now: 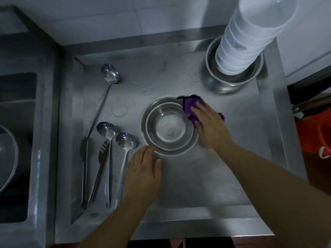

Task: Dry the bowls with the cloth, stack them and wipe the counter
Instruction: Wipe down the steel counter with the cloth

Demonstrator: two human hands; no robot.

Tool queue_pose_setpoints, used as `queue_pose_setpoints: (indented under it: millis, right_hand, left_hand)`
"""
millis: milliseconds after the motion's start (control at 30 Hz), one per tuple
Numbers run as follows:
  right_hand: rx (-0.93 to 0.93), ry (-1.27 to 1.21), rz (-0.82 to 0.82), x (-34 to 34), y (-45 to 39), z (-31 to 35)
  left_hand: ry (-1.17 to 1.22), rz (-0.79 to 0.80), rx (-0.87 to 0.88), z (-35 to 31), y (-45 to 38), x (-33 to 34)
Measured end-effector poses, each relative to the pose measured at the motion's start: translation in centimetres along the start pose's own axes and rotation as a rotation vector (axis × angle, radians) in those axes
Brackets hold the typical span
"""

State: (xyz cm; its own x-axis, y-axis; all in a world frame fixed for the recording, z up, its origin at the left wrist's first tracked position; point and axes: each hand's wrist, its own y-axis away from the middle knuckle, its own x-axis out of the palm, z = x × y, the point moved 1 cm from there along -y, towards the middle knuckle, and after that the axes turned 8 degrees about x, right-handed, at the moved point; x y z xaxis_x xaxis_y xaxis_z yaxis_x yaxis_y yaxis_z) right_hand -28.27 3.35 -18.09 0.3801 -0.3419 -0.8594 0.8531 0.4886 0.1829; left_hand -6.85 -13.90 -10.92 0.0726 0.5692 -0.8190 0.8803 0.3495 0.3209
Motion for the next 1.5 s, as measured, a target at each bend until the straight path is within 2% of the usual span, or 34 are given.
queue_pose_setpoints:
  millis: [200, 333, 400, 433, 567, 633, 733, 833, 1000, 1067, 1100, 1167, 1233, 1267, 1400, 1500]
  right_hand:
    - [0.496, -0.130, -0.135, 0.4, -9.3, 5.4]
    - [0.582, -0.176, -0.142, 0.4, -14.6, 8.3]
    - [0.521, -0.159, -0.108, 0.6, -16.6, 9.4]
    - [0.433, -0.121, -0.085, 0.7, -17.1, 9.8]
    - [-0.143, -0.030, 0.043, 2.4, -15.4, 11.9]
    - [-0.259, -0.016, 0.153, 2.9, -12.8, 11.7]
    - [-0.257, 0.017, 0.170, 3.1, -8.7, 9.3]
    - [-0.133, 0.003, 0.078, 2.8, -8.3, 7.7]
    - [0.417, -0.178, -0.172, 1.4, -17.3, 10.2]
    - [0.500, -0.185, -0.179, 1.7, -19.9, 11.3]
    - [0.449, -0.167, -0.167, 2.2, -20.4, 12.4]
    - [0.173, -0.102, -0.105, 4.0, -19.6, 15.5]
    - [-0.094, -0.067, 0.010, 6.3, -17.3, 18.5]
    - [-0.160, -0.056, 0.081, 7.3, -16.2, 19.4]
    - [-0.218, -0.011, 0.219, 7.1, -14.8, 18.3]
    - [-0.151, -0.002, 0.092, 4.8, -15.2, 14.4]
  left_hand:
    - [0.038, -0.019, 0.008, 1.4, 0.0, -0.4]
    - [0.032, 0.012, 0.041, 2.6, -0.4, -0.8]
    - [0.021, 0.040, 0.057, 3.2, -1.2, -1.0]
    - [0.009, 0.044, 0.071, 3.3, -1.6, -1.2]
    - [-0.048, -0.004, 0.134, 4.0, -5.6, -3.4]
    - [-0.088, -0.033, 0.136, 4.6, -8.1, -4.8]
    - [-0.117, -0.043, 0.103, 5.8, -11.0, -6.5]
    - [-0.093, -0.049, 0.113, 6.5, -12.3, -7.3]
    - [-0.039, -0.083, 0.094, 7.8, -11.4, -7.6]
    - [-0.007, -0.100, 0.067, 8.3, -10.6, -7.8]
    - [0.004, -0.102, 0.054, 8.6, -10.2, -7.9]
    - [0.023, -0.101, 0.024, 9.0, -9.8, -8.2]
    - [0.014, -0.103, -0.003, 9.3, -9.7, -8.6]
    - [0.004, -0.102, -0.013, 9.3, -9.6, -8.7]
    - [0.004, -0.118, 0.001, 8.9, -9.3, -9.1]
    - [0.019, -0.121, 0.006, 8.3, -9.1, -9.0]
